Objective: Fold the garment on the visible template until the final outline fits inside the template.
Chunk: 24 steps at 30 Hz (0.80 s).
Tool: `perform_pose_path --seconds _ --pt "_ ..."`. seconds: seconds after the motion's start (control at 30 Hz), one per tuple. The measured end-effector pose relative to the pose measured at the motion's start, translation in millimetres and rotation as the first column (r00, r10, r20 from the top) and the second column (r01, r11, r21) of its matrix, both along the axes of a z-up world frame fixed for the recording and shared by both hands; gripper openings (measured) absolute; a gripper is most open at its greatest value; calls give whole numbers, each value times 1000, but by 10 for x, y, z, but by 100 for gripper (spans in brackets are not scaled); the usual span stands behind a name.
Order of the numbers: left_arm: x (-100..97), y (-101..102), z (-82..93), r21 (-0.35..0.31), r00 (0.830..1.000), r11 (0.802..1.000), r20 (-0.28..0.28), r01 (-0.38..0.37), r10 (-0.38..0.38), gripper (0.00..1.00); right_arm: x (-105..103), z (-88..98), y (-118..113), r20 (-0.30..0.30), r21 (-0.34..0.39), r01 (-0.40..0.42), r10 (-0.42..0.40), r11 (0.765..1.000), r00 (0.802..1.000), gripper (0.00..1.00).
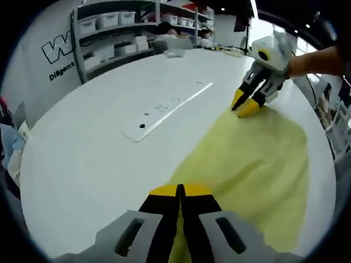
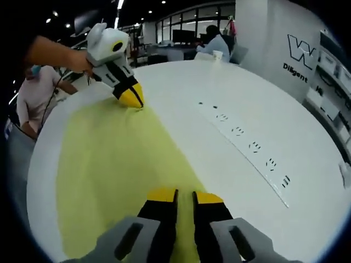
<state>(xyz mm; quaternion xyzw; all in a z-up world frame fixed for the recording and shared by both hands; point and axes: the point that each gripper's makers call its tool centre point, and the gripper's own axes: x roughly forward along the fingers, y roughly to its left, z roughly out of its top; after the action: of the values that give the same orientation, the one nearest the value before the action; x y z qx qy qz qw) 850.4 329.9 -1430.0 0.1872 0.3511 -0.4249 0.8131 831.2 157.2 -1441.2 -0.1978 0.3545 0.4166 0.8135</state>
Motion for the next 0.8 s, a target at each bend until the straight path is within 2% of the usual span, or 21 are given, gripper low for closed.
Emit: perform_pose_path --seconds 0.13,0.23,0.33,0.4,0.47,0.57,0.67,0.73,0.8 --pt "-69 33 -44 12 1000 1000 -22 19 -19 5 8 8 -19 -8 -2 11 -11 1000 1000 0" --pt "-37 69 -4 18 1000 1000 1 16 -16 5 71 60 -68 30 -18 16 -16 1000 999 0" --pt "12 76 34 9 1000 1000 20 9 -9 5 155 159 -95 51 20 56 -57 998 997 0" --pt "21 48 48 -12 1000 1000 22 10 -9 16 151 208 -100 61 25 52 -53 998 997 0" --pt "5 8 44 -41 1000 999 -6 -6 5 29 123 231 -64 58 41 39 -41 998 997 0" --pt "7 -1 13 -42 1000 999 -21 -10 9 29 83 223 -6 72 31 -12 10 999 997 0" --pt "-5 -8 -20 -35 999 999 -31 -10 9 28 79 209 45 61 43 -9 6 999 998 0" --pt "-16 -8 -25 -32 999 999 -32 -7 5 28 64 174 97 39 51 -5 3 999 999 12" --pt "-21 -9 -28 -36 999 999 -42 -14 12 27 70 140 127 38 46 -12 10 999 999 14"
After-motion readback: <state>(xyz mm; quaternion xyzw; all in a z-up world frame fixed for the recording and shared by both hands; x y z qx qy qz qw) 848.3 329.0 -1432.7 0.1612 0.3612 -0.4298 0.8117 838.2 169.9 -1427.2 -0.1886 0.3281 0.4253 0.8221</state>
